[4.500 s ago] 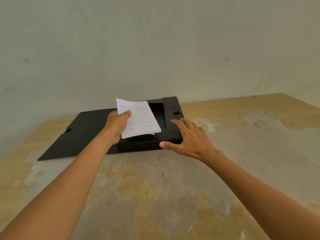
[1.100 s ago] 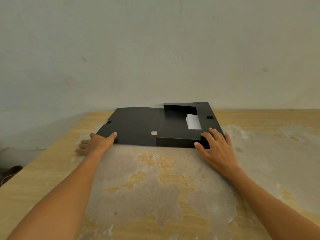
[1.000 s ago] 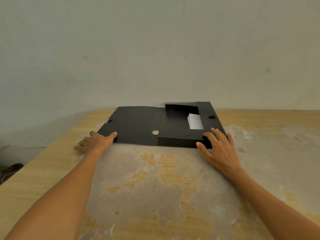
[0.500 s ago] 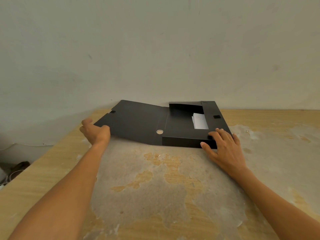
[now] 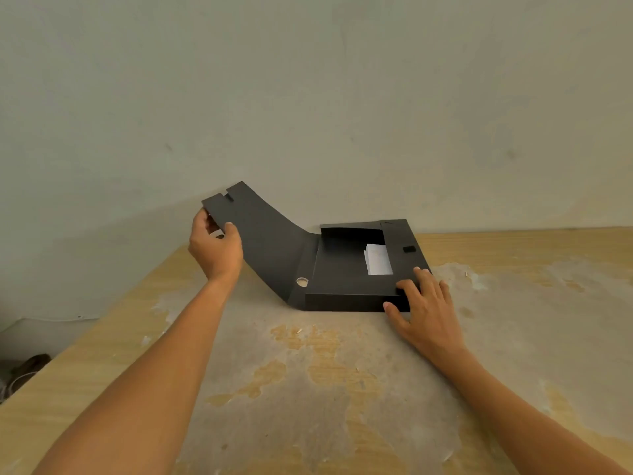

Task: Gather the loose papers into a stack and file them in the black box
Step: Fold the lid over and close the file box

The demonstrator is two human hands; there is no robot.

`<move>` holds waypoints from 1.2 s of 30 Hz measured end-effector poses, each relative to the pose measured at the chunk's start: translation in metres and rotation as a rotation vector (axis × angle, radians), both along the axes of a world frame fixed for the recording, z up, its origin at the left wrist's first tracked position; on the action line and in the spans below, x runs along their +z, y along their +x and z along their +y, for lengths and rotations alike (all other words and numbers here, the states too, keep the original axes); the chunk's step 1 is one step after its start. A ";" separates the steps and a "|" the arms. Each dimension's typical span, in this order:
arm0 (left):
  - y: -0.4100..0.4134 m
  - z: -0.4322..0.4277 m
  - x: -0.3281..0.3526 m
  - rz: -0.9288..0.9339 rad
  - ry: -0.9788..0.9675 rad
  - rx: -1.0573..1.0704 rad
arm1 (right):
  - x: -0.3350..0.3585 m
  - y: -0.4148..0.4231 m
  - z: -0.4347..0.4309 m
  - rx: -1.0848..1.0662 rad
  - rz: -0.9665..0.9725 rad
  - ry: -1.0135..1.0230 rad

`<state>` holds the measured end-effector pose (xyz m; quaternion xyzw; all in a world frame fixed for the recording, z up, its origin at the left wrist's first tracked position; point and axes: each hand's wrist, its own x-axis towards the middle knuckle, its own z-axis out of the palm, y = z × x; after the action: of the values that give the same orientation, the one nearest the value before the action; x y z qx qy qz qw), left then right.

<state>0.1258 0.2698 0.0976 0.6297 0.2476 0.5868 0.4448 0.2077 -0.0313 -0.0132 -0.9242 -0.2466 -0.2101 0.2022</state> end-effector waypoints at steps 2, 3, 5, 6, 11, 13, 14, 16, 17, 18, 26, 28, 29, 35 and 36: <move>0.005 -0.012 0.004 -0.011 0.062 -0.063 | 0.001 -0.001 -0.001 -0.038 0.029 0.017; 0.008 -0.017 0.005 -0.006 0.095 -0.088 | 0.002 -0.001 -0.002 -0.048 0.061 0.053; 0.014 -0.026 0.007 0.019 0.166 -0.123 | 0.005 -0.001 -0.005 -0.040 0.169 0.192; 0.016 -0.031 0.008 0.024 0.197 -0.139 | 0.006 -0.001 -0.007 -0.034 0.227 0.275; 0.023 -0.065 0.013 0.025 0.356 -0.185 | 0.009 0.003 -0.018 -0.008 0.377 0.434; 0.026 -0.078 0.013 0.035 0.410 -0.217 | 0.012 0.005 -0.022 -0.004 0.403 0.436; 0.028 -0.084 0.012 0.043 0.445 -0.233 | 0.013 0.005 -0.023 -0.002 0.416 0.435; 0.033 -0.095 0.010 0.064 0.526 -0.270 | 0.012 0.006 -0.026 0.004 0.429 0.433; 0.036 -0.100 0.009 0.076 0.565 -0.291 | 0.012 0.006 -0.027 0.007 0.427 0.428; 0.038 -0.105 0.007 0.090 0.604 -0.312 | 0.010 0.006 -0.028 0.010 0.421 0.425; 0.054 -0.130 -0.020 0.360 0.885 -0.434 | 0.009 0.002 -0.034 0.037 0.391 0.480; 0.055 -0.134 -0.028 0.442 0.876 -0.468 | 0.009 0.001 -0.036 0.041 0.367 0.485; 0.056 -0.135 -0.032 0.474 0.865 -0.485 | 0.009 0.000 -0.036 0.040 0.367 0.496; 0.061 -0.150 -0.049 0.599 0.854 -0.541 | 0.008 0.000 -0.040 0.022 0.416 0.609; 0.063 -0.151 -0.051 0.610 0.870 -0.535 | 0.007 0.000 -0.040 0.021 0.419 0.626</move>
<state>0.1885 0.1184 0.0468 0.9348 -0.0661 0.2944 0.1871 0.2081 -0.0716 -0.0061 -0.8382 -0.1332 -0.0797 0.5228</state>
